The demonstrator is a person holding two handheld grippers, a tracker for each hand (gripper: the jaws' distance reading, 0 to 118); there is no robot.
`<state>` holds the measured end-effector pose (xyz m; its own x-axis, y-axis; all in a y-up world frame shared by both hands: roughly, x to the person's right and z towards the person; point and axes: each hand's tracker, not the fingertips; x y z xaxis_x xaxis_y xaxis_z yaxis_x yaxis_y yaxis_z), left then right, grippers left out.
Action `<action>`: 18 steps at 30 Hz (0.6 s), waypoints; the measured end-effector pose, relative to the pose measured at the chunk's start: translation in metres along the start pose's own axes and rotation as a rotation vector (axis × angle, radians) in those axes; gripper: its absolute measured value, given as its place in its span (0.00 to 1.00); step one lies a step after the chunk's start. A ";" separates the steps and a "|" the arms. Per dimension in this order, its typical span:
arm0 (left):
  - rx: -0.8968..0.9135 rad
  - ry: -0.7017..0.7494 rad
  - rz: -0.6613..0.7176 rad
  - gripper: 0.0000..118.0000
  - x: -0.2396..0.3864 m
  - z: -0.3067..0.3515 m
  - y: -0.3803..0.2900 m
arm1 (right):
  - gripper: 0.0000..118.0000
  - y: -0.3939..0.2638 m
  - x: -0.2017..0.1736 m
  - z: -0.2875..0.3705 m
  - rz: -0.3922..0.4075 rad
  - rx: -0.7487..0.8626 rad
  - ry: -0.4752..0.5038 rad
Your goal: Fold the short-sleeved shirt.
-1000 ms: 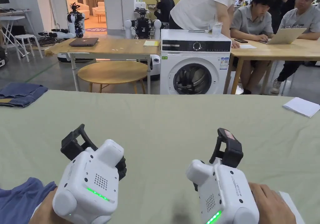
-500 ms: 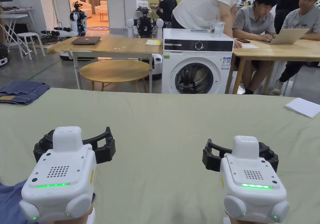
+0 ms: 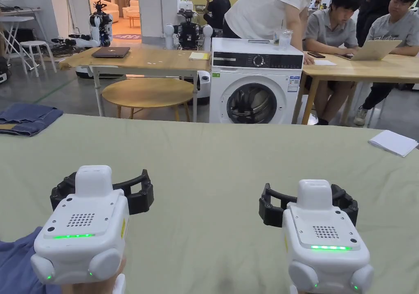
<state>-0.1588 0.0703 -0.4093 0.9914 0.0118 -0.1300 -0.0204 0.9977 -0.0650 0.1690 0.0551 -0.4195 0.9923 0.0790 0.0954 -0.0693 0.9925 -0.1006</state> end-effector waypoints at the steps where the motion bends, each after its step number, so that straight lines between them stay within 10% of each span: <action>1: -0.006 -0.010 0.007 1.00 0.000 0.000 0.000 | 1.00 0.001 0.000 0.000 0.000 0.002 0.003; 5: 0.004 -0.037 0.027 0.81 -0.001 0.004 0.000 | 0.82 0.003 -0.001 0.004 -0.026 0.023 0.014; 8: -0.020 0.000 -0.022 0.11 0.003 0.002 0.001 | 0.13 0.006 -0.003 0.006 -0.025 0.035 -0.010; 9: -0.031 0.023 -0.043 0.03 0.004 0.000 0.001 | 0.04 0.007 -0.002 0.005 -0.027 0.036 -0.024; 18: 0.007 -0.028 -0.114 0.00 0.012 0.006 0.004 | 0.00 0.019 0.004 0.004 -0.068 -0.009 0.016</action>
<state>-0.1457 0.0751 -0.4049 0.9905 -0.1004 -0.0940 0.0940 0.9931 -0.0706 0.1708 0.0746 -0.4170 0.9962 0.0098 0.0866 -0.0008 0.9947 -0.1032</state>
